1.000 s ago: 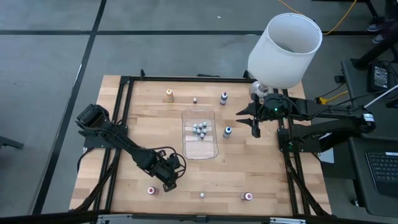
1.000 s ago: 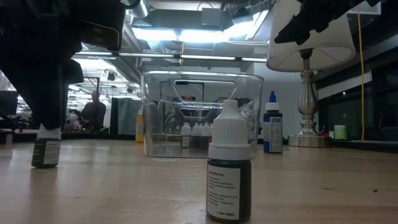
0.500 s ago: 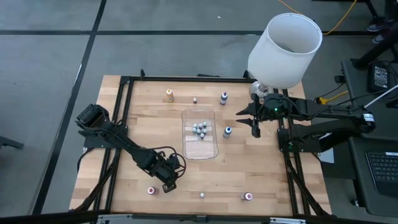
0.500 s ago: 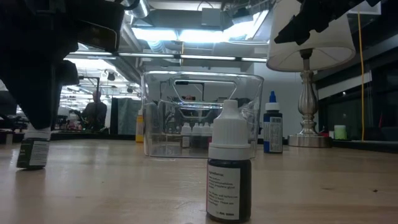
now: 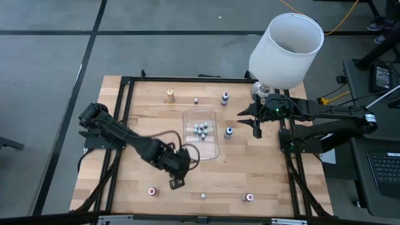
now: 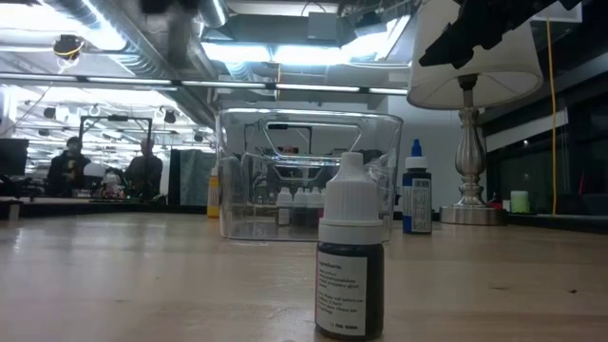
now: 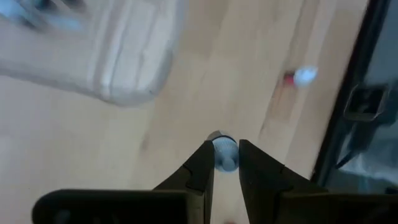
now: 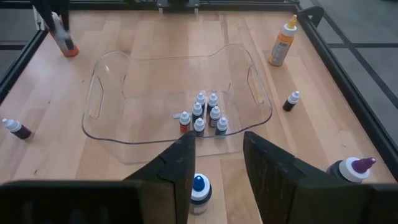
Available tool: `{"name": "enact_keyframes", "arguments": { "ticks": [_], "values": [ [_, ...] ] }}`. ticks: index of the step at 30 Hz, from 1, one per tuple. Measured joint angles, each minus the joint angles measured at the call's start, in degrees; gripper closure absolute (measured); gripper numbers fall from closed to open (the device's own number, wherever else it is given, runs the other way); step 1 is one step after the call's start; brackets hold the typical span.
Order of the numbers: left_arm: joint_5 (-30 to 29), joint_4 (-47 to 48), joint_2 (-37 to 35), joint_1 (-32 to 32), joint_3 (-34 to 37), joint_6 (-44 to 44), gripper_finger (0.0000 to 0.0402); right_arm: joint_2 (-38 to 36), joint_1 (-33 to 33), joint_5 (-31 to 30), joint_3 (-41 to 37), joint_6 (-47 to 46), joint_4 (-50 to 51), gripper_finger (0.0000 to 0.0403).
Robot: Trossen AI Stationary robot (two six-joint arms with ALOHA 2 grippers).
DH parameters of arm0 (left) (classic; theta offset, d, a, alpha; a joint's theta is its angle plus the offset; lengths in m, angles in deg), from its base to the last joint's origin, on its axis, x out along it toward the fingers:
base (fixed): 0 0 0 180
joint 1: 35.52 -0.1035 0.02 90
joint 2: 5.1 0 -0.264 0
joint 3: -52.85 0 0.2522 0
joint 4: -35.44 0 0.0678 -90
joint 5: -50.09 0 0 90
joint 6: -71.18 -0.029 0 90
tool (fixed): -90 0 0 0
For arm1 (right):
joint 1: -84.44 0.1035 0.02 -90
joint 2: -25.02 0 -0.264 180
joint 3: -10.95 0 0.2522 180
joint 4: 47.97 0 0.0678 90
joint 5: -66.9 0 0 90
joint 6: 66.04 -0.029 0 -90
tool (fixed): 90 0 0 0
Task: Pick & Place food coloring
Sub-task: Put the small blue food coloring into the transparent bin
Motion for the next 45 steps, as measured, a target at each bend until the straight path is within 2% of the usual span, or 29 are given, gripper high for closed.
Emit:
{"name": "enact_keyframes", "arguments": {
  "ticks": [5,8,24,29,33,37,41,45],
  "values": [
    [-5.5,10.8,-0.1,-2.8,-12.5,-1.6,0.0347,0.0,0.0,0.0,0.0,0.0,0.0,0.0265],
    [-8.6,13.9,-0.2,-3.7,-16.3,-1.5,0.0347,0.0,0.0,0.0,0.0,0.0,0.0,0.0265],
    [-8.6,14.0,-0.1,-8.6,-17.7,-3.0,0.0347,0.0,0.0,0.0,0.0,0.0,0.0,0.0265],
    [-6.2,13.3,-0.1,-11.3,-17.7,-10.5,0.0347,0.0,0.0,0.0,0.0,0.0,0.0,0.0265],
    [-4.7,9.0,-0.1,-16.5,-17.7,-21.8,0.0347,0.0,0.0,0.0,0.0,0.1,0.0,0.0265],
    [-3.6,5.7,-0.1,-21.4,-17.7,-29.2,0.0347,0.0,0.0,0.0,0.0,0.0,0.0,0.0265],
    [-3.1,5.2,-0.1,-22.7,-17.7,-36.7,0.0347,0.0,0.0,0.0,0.0,0.0,0.0,0.0265],
    [1.1,-0.9,-0.1,-24.0,-12.3,-42.7,0.0347,0.0,0.0,0.0,0.0,0.1,0.0,0.0265]
  ]
}}
